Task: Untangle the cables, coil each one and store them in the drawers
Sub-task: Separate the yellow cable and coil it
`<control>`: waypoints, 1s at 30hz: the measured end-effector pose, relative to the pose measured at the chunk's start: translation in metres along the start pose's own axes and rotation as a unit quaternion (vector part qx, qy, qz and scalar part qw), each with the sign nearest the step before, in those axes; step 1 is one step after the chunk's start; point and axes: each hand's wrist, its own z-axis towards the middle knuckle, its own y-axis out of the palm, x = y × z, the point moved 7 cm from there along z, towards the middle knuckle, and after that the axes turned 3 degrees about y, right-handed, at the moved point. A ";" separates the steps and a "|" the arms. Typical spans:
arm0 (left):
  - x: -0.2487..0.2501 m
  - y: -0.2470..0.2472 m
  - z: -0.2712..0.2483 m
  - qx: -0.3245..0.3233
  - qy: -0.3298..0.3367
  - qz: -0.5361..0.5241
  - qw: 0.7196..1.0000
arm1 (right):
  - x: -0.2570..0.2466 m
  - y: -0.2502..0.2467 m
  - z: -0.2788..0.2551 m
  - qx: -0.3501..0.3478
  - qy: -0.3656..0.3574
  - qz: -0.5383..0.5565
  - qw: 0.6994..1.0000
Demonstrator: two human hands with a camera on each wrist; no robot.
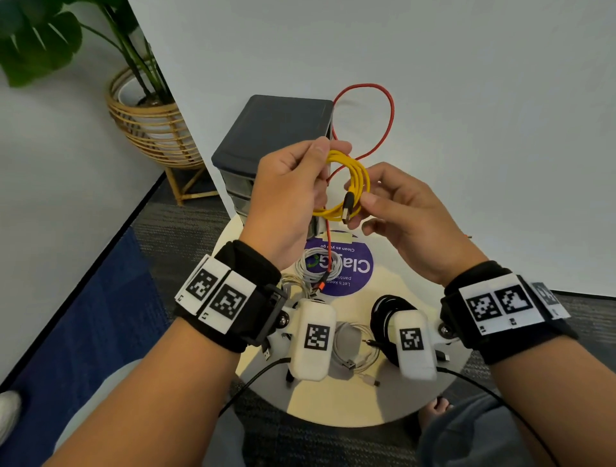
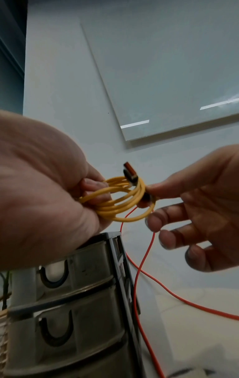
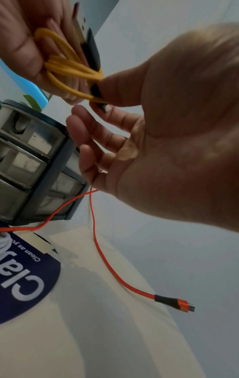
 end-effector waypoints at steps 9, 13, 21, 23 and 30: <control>0.003 -0.004 -0.002 0.017 -0.012 0.004 1.000 | 0.001 0.006 0.000 -0.028 0.020 0.069 0.997; 0.005 -0.001 -0.004 0.015 -0.011 0.003 1.000 | 0.003 0.012 0.001 -0.041 -0.003 0.039 0.998; 0.020 -0.022 0.008 0.061 0.047 -0.025 0.997 | 0.015 -0.003 -0.001 0.014 0.001 -0.105 0.994; 0.021 -0.019 0.006 0.057 0.056 -0.018 0.997 | 0.015 -0.002 -0.002 0.007 0.003 -0.121 0.993; 0.018 -0.008 0.000 0.029 0.075 0.095 0.992 | -0.018 -0.008 -0.004 0.177 -0.068 -0.199 0.962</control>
